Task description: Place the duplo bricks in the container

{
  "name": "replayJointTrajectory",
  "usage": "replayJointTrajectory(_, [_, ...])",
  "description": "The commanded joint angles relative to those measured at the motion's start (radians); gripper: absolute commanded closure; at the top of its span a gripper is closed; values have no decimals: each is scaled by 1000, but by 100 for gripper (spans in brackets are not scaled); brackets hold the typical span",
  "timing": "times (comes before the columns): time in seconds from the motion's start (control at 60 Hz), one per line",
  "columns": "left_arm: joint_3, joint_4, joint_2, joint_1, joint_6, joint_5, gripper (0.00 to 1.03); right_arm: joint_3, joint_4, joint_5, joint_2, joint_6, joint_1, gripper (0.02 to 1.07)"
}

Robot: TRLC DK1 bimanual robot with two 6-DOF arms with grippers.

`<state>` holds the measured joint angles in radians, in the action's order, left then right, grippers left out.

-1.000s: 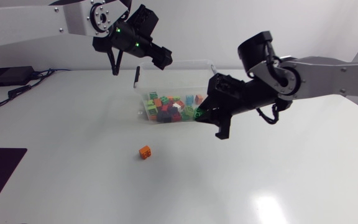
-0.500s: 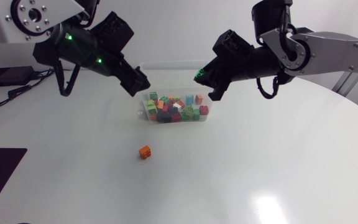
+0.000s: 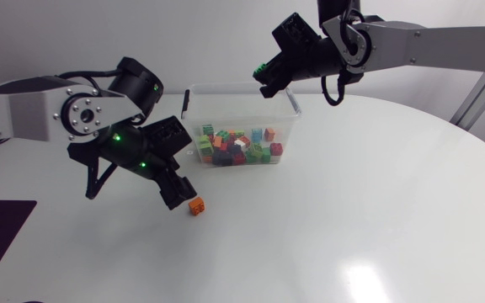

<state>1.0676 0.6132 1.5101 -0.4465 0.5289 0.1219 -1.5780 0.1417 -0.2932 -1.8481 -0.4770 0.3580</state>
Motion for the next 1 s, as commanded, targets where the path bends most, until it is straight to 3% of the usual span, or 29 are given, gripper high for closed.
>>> replayJointTrajectory(0.0, [-49,-17,42,-4,29,-2,5,-59,-16,14,-56,44,7,81])
replayJointTrajectory(0.1, [-83,-43,71,-4,29,-4,5,-105,-25,46,-100,52,25,79])
replayJointTrajectory(0.133, [-89,-49,81,-4,29,-5,5,-119,-30,66,-117,54,29,74])
replayJointTrajectory(0.25, [-93,-63,111,-4,19,-10,5,-142,-31,112,-149,52,42,15])
replayJointTrajectory(0.3, [-92,-67,130,-6,13,-13,5,-131,-31,118,-138,54,42,9])
replayJointTrajectory(0.533, [-70,-124,214,-11,-44,-39,6,65,-63,121,72,46,35,7])
replayJointTrajectory(0.767, [-49,-224,312,5,-41,-39,13,363,-63,114,386,28,36,7])
replayJointTrajectory(0.817, [-47,-234,322,6,-41,-39,18,394,-62,115,420,26,35,7])
replayJointTrajectory(0.983, [-34,-254,346,8,-44,-39,53,552,-2,115,630,28,13,7])
